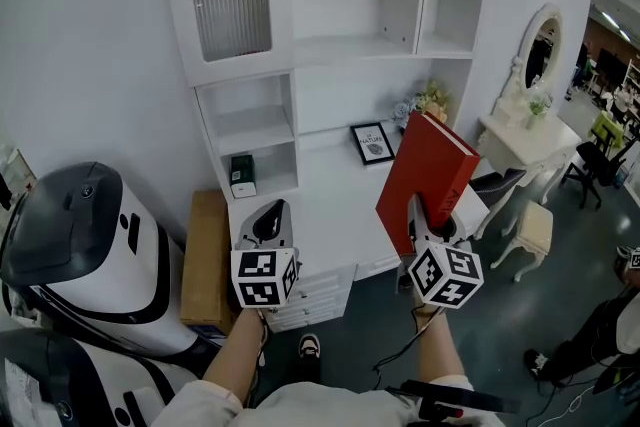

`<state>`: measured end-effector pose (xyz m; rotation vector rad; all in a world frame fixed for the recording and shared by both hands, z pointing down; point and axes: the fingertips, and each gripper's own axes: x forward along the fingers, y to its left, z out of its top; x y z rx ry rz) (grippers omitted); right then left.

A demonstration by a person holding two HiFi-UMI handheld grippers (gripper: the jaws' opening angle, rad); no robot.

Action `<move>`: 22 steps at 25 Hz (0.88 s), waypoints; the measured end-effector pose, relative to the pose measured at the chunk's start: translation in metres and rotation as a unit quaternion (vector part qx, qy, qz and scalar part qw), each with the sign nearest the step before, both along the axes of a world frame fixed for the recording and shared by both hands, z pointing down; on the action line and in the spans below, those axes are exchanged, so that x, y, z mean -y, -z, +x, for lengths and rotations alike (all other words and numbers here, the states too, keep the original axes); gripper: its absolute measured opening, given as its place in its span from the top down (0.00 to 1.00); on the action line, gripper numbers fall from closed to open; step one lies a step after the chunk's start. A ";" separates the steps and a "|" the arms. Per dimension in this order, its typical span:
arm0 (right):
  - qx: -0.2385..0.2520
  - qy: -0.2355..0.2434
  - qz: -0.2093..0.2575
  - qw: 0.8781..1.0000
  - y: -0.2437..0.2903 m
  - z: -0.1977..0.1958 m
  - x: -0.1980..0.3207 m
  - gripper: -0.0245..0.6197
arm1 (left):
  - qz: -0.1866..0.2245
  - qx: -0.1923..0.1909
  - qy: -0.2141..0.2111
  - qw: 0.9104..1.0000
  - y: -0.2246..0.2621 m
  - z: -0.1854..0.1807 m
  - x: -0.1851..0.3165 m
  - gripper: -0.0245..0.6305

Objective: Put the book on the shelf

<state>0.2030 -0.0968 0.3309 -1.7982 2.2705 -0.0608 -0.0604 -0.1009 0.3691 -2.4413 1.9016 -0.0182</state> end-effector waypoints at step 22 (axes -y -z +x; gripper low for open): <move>-0.026 -0.030 0.034 0.999 0.052 -0.024 0.161 0.70 | 0.039 -0.031 -0.026 0.998 0.048 -0.025 0.187 0.95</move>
